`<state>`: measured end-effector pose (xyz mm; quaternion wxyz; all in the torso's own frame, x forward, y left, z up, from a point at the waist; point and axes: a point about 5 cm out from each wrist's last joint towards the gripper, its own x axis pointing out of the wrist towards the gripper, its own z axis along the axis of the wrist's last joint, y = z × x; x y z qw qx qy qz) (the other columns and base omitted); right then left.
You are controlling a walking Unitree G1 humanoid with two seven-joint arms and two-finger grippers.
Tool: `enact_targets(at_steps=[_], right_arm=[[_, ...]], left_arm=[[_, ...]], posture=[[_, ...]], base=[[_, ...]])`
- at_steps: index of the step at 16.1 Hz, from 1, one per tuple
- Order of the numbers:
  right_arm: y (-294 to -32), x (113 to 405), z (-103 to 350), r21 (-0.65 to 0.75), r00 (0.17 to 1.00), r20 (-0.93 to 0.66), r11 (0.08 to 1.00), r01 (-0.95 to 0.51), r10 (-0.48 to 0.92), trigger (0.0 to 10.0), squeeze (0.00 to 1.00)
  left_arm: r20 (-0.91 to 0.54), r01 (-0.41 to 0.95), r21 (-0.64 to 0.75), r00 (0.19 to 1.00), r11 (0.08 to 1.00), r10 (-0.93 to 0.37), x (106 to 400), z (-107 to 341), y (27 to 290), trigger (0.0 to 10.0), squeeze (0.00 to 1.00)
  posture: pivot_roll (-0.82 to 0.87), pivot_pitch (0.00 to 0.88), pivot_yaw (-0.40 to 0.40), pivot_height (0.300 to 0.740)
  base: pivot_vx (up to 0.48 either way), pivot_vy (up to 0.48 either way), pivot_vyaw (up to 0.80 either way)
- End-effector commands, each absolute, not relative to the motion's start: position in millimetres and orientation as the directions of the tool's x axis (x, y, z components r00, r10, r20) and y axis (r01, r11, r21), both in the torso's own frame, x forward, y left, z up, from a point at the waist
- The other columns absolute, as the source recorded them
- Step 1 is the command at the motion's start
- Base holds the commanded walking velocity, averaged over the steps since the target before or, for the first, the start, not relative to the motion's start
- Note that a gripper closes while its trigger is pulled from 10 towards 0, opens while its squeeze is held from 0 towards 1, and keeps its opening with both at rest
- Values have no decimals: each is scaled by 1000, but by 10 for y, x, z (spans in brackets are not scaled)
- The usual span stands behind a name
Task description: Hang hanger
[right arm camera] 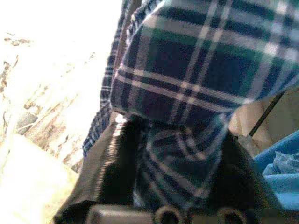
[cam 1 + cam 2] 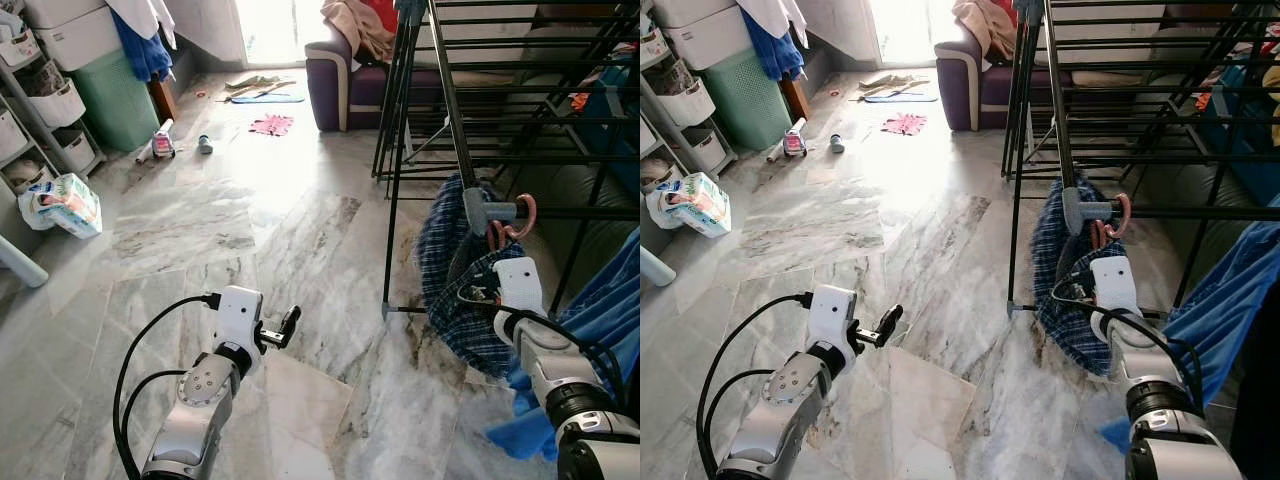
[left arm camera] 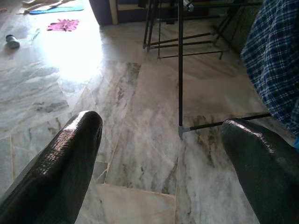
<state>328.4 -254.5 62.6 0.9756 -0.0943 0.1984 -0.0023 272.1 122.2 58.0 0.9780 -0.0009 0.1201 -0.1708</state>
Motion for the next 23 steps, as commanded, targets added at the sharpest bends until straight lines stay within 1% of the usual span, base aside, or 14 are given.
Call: enact_targets(at_steps=[1, 13, 15, 16, 17, 18, 19, 20, 23], right_arm=[[-2504, 3351, 706, -175, 937, -346, 984, -21, -41, 0, 0], [-2310, 3331, 724, -190, 962, -274, 980, -63, 8, 0, 0], [-2293, 3297, 772, -201, 972, -234, 978, -56, 7, 0, 0], [-2287, 3250, 832, -208, 983, -185, 977, -35, -4, 0, 0], [-2269, 3181, 904, -202, 991, -130, 979, -8, -19, 1647, 0], [-2253, 3129, 946, -193, 995, -100, 981, 8, -27, 2667, 0], [-2199, 3017, 988, -166, 998, -58, 986, 25, -35, 10000, 0], [-2124, 2830, 1039, -130, 998, -12, 990, 57, -59, 10000, 0], [-1994, 2603, 976, -77, 997, -35, 995, 69, -71, 10000, 0]], left_arm=[[-236, 340, -26, 912, 940, -336, 2716, 595, 1232, 10000, 0], [-235, 351, -54, 906, 935, -353, 2716, 592, 1152, 10000, 0], [-235, 349, -55, 906, 935, -352, 2712, 594, 1150, 10000, 0], [-233, 346, -56, 908, 937, -349, 2709, 599, 1152, 10000, 0], [-223, 334, -55, 915, 941, -337, 2710, 612, 1162, 10000, 0], [-213, 322, -54, 921, 945, -326, 2710, 624, 1172, 10000, 0], [-202, 313, -52, 927, 948, -317, 2707, 634, 1185, 10000, 0], [-191, 297, -45, 935, 954, -300, 2701, 641, 1208, 10000, 0], [-187, 296, -38, 936, 954, -298, 2691, 639, 1217, 10000, 0]], posture=[[13, 31, 62, 740], [2, 29, 65, 740], [1, 30, 64, 740], [0, 32, 62, 740], [-1, 32, 60, 740], [-2, 31, 60, 740], [-7, 30, 59, 740], [-11, 28, 59, 740], [-17, 27, 60, 740]], base=[[0, 0, 0], [0, 0, 0], [0, 0, 0], [0, 0, 0], [0, 0, 0], [0, 0, 0], [0, 0, 0], [0, 0, 0], [0, 0, 0]])
